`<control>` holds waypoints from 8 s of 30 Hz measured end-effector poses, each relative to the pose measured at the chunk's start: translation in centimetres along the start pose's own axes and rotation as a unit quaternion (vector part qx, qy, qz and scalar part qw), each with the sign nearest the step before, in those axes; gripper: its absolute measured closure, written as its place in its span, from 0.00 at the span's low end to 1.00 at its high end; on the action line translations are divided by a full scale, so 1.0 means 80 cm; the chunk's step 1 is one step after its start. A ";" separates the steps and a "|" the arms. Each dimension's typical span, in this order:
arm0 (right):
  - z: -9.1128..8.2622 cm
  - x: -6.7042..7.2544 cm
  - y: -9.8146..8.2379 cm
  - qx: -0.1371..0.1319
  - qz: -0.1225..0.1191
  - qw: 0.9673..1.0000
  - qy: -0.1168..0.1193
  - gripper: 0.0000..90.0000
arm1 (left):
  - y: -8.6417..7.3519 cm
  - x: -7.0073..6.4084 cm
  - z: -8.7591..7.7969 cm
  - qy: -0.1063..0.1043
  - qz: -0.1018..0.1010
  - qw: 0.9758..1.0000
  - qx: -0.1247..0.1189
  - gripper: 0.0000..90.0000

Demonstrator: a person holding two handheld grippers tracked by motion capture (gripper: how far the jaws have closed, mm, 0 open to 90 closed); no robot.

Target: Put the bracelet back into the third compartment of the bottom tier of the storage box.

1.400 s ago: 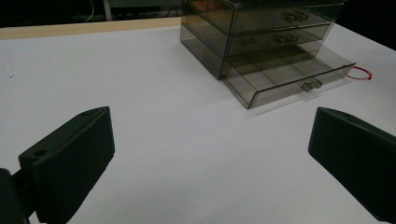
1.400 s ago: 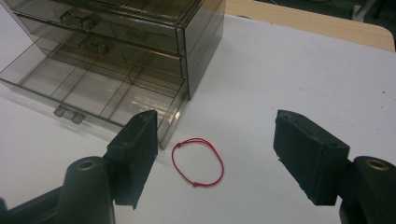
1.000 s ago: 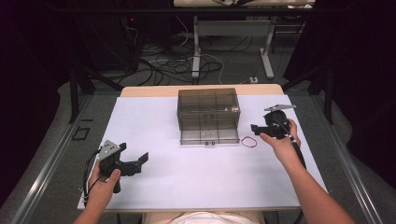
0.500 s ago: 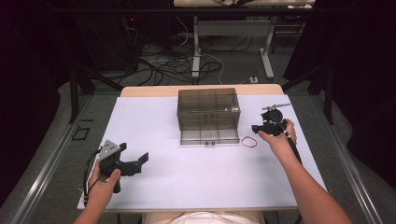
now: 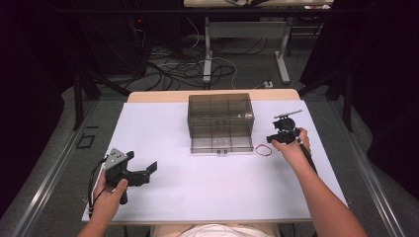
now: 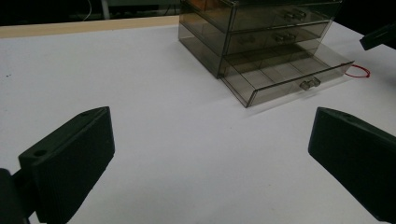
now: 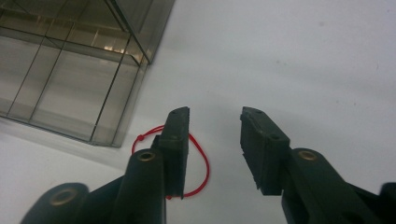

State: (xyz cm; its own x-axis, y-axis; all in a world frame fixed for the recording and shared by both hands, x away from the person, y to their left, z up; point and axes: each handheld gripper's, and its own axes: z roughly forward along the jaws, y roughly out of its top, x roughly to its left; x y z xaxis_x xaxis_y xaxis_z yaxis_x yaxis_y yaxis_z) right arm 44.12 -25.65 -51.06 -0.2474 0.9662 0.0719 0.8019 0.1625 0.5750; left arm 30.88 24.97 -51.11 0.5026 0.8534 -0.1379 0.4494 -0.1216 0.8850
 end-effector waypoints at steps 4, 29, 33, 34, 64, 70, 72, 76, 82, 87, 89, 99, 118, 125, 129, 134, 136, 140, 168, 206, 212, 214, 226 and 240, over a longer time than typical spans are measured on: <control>0.003 0.001 -0.001 0.013 0.005 1.000 -0.001 0.75 | 0.000 -0.001 0.000 0.000 -0.002 1.000 0.000 0.00; 0.023 0.001 -0.005 0.070 0.037 0.997 -0.011 0.89 | 0.000 -0.001 0.000 -0.002 -0.002 1.000 0.000 0.00; 0.026 0.002 -0.006 0.071 0.036 0.997 -0.010 0.90 | 0.000 -0.001 0.000 -0.002 -0.002 1.000 0.000 0.00; 0.026 0.002 -0.006 0.071 0.036 0.997 -0.010 0.90 | 0.000 -0.001 0.000 -0.002 -0.002 1.000 0.000 0.00; 0.033 0.008 -0.009 0.079 0.023 0.997 -0.006 1.00 | 0.000 0.000 0.000 -0.003 -0.007 1.000 -0.001 0.00; 0.032 0.008 -0.011 0.075 0.020 0.997 -0.009 1.00 | 0.000 0.000 0.000 -0.003 -0.007 1.000 0.000 0.00; 0.032 0.008 -0.011 0.075 0.019 0.997 -0.009 1.00 | 0.000 0.000 0.000 -0.003 -0.007 1.000 0.000 0.00; 0.031 0.008 -0.011 0.073 0.018 0.997 -0.008 1.00 | 0.000 0.001 0.000 -0.003 -0.007 1.000 0.000 0.00; 0.026 0.008 -0.008 0.059 0.020 0.998 -0.011 1.00 | 0.000 0.001 0.000 -0.003 -0.007 1.000 0.000 0.00; 0.020 0.005 -0.007 0.041 0.023 0.999 -0.009 1.00 | 0.000 0.001 0.000 -0.003 -0.007 1.000 0.000 0.00; 0.018 0.004 -0.006 0.034 0.022 0.999 -0.011 1.00 | 0.000 0.001 0.000 -0.002 -0.007 1.000 0.000 0.00; 0.008 0.003 -0.003 -0.001 0.025 1.000 -0.016 1.00 | 0.000 0.001 0.000 -0.002 -0.007 1.000 -0.001 0.00; -0.007 0.001 -0.001 -0.058 0.035 0.998 -0.020 1.00 | 0.000 0.001 0.000 -0.002 -0.006 1.000 -0.001 0.00; -0.013 -0.001 0.000 -0.075 0.045 0.996 -0.016 1.00 | 0.000 0.001 0.000 -0.002 -0.006 1.000 -0.001 0.00; -0.016 -0.002 0.001 -0.085 0.040 0.996 -0.014 1.00 | 0.000 0.001 0.000 -0.002 -0.006 1.000 -0.001 0.00; -0.020 0.000 0.001 -0.093 0.042 0.995 -0.015 1.00 | 0.000 0.001 -0.001 -0.002 -0.006 1.000 -0.001 0.00; -0.021 0.001 0.002 -0.097 0.045 0.994 -0.010 1.00 | 0.000 0.001 -0.001 -0.002 -0.006 1.000 -0.001 0.00; -0.023 0.002 0.001 -0.103 0.043 0.994 -0.008 1.00 | 0.000 0.001 0.000 -0.002 -0.006 1.000 -0.001 0.00; -0.033 0.025 0.001 -0.121 0.011 0.992 0.019 1.00 | 0.000 0.000 0.000 -0.002 -0.006 1.000 -0.001 0.00; 0.003 0.083 0.011 -0.113 -0.017 0.992 0.044 1.00 | 0.000 0.001 -0.001 -0.004 -0.006 1.000 -0.001 0.00; 0.010 0.085 0.011 -0.104 -0.013 0.994 0.042 1.00 | 0.000 0.000 -0.001 -0.004 -0.006 1.000 -0.001 0.00; 0.012 0.086 0.010 -0.098 -0.010 0.994 0.042 1.00 | 0.000 0.000 -0.001 -0.004 -0.006 1.000 -0.001 0.00; 0.023 0.091 0.009 -0.090 -0.007 0.995 0.036 1.00 | 0.000 0.001 -0.001 -0.005 -0.006 1.000 -0.001 0.00; 0.028 0.091 0.009 -0.088 -0.002 0.995 0.046 0.86 | 0.000 0.000 -0.001 -0.005 -0.006 1.000 -0.002 0.00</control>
State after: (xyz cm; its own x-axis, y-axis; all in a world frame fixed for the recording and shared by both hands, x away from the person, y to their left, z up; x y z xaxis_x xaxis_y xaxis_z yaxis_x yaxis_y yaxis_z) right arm 44.10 -18.02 -51.93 -0.3062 0.9419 0.1381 0.6948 0.1219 0.7088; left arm 30.86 25.02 -51.08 0.5049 0.8496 -0.1527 0.4526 -0.1099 0.8849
